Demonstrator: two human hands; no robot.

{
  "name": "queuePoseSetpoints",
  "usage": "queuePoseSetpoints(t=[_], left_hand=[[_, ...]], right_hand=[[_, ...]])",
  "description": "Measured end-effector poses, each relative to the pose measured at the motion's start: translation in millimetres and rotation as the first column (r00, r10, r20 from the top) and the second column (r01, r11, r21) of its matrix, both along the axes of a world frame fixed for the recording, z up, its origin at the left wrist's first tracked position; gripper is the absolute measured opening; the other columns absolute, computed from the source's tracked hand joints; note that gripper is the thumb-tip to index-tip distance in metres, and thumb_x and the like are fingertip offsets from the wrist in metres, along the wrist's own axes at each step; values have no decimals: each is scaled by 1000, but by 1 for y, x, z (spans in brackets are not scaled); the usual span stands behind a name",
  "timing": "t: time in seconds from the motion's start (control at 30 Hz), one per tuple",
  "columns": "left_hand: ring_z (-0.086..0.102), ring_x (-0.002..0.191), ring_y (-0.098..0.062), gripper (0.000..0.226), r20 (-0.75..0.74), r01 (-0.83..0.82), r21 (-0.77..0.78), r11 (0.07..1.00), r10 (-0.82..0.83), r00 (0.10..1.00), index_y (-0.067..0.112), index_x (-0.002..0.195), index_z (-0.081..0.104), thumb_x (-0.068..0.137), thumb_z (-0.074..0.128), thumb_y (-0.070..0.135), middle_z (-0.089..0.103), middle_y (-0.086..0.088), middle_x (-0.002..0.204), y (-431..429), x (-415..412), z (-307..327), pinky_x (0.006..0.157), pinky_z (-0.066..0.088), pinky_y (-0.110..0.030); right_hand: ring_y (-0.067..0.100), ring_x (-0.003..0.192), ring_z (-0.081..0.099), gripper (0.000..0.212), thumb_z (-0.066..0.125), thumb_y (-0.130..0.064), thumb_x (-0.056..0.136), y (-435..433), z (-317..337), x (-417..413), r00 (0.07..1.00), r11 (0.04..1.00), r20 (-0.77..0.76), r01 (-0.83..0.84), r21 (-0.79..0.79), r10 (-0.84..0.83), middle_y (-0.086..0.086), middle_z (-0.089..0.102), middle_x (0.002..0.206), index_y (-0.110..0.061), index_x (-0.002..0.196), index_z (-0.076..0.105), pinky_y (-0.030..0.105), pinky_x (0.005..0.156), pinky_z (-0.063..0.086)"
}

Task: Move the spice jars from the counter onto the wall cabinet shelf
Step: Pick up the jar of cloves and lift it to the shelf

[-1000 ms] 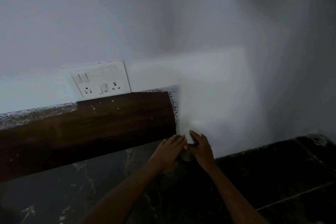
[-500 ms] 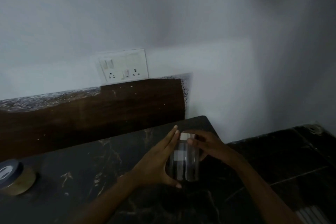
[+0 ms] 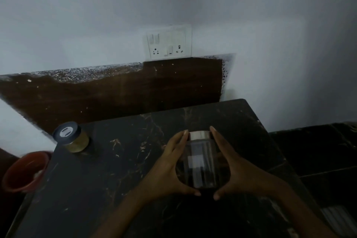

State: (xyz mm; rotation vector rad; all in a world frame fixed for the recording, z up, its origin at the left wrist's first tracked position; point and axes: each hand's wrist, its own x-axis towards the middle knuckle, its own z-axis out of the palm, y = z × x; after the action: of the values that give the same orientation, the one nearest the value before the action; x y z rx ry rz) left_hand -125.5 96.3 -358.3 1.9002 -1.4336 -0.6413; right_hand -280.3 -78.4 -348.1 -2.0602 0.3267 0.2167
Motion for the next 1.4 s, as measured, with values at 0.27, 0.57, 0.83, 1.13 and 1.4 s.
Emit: queuePoseSetpoints(t=[0.27, 0.57, 0.83, 1.13, 1.4], left_hand=[[-8, 127, 26, 130, 17, 24, 28, 999, -24, 1000, 49, 137, -19, 56, 84, 48, -22, 37, 144, 32, 0, 5, 100, 16, -3], [-9, 138, 8, 132, 66, 11, 18, 1000, -12, 998, 52, 137, -23, 56, 81, 53, -26, 34, 145, 40, -2, 9, 113, 25, -31], [12, 121, 29, 124, -196, -59, -15, 998, 55, 979, 53, 135, -6, 56, 88, 34, -3, 51, 131, 48, -5, 7, 92, 33, 0], [-4, 134, 16, 130, -92, -53, -21, 998, 51, 994, 52, 134, -20, 56, 84, 47, -20, 38, 142, 46, -10, 4, 105, 21, -9], [9, 129, 22, 130, -314, -52, -53, 997, 33, 949, 45, 141, -10, 53, 85, 40, -11, 38, 145, 51, -12, 11, 95, 32, -2]], right_hand=[[-7, 128, 6, 129, 85, -29, 60, 36, 6, 3, 998, 990, 59, -4, -143, 13, -48, -20, 121, -58, 116, -27, 17, 106, 13], [-5, 122, 11, 115, 83, -28, 64, 46, 4, 12, 997, 974, 62, 49, -220, -37, -15, -5, 150, -56, 115, -16, -2, 92, 13], [-4, 132, 0, 134, 87, -31, 57, 43, 13, 6, 998, 997, 27, -55, -48, 56, -35, -15, 141, -65, 119, -27, 24, 109, 14], [-29, 113, 16, 127, 86, -27, 59, 53, 11, 9, 997, 999, 78, -17, -45, 21, -30, -2, 138, -58, 122, -20, -10, 82, 21], [-3, 132, 17, 131, 87, -25, 56, 47, 12, 4, 998, 998, 64, 18, 59, -22, -38, 4, 135, -63, 124, -17, 4, 94, 22]])
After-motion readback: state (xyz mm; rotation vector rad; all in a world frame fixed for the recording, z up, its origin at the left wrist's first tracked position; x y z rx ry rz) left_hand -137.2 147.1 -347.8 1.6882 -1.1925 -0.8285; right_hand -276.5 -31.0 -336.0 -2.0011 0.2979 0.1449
